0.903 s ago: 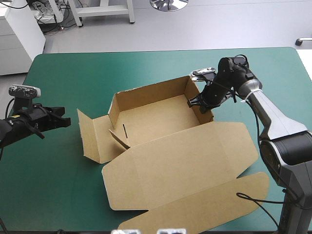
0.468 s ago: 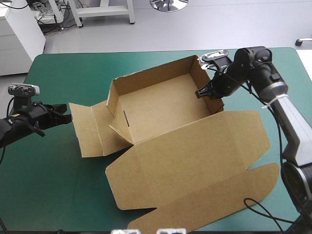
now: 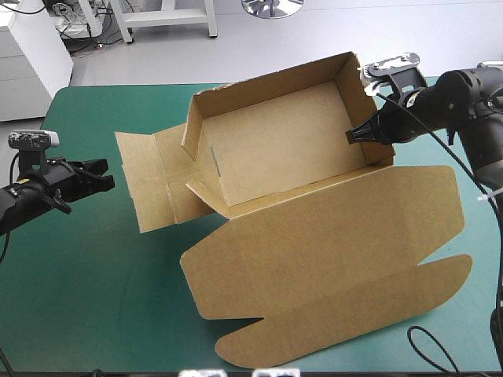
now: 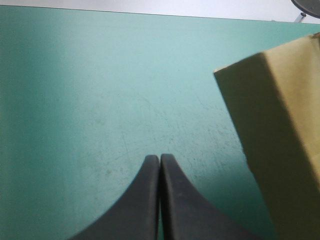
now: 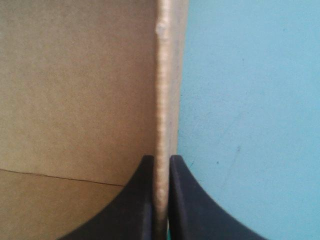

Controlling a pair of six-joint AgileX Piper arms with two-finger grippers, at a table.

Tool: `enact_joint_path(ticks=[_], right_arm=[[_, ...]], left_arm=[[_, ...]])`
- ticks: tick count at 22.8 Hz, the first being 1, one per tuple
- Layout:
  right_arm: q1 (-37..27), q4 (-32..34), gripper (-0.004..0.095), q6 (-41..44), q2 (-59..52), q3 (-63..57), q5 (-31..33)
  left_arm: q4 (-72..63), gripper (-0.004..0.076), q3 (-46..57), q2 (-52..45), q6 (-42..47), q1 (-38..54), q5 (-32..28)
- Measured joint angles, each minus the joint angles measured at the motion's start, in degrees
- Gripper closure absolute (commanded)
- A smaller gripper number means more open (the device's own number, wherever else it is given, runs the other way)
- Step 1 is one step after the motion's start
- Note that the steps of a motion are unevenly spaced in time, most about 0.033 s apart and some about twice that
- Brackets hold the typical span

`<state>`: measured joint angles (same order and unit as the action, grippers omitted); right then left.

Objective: Fold the box

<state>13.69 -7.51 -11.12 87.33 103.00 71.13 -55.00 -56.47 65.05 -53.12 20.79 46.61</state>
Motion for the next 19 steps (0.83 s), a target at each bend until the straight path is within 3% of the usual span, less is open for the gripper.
enact_joint_path(ticks=[10,19], right_arm=[[-0.1,-0.6,0.0927,-0.9,-4.2,0.0,0.0],[-0.1,-9.8,0.0927,-6.3,-7.9,0.1,0.1]], left_arm=[[-6.9,0.0734,-0.1,8.7,-0.6,7.6,0.8],[-12.0,0.0734,-0.1,21.1,-4.1,6.1,6.8]])
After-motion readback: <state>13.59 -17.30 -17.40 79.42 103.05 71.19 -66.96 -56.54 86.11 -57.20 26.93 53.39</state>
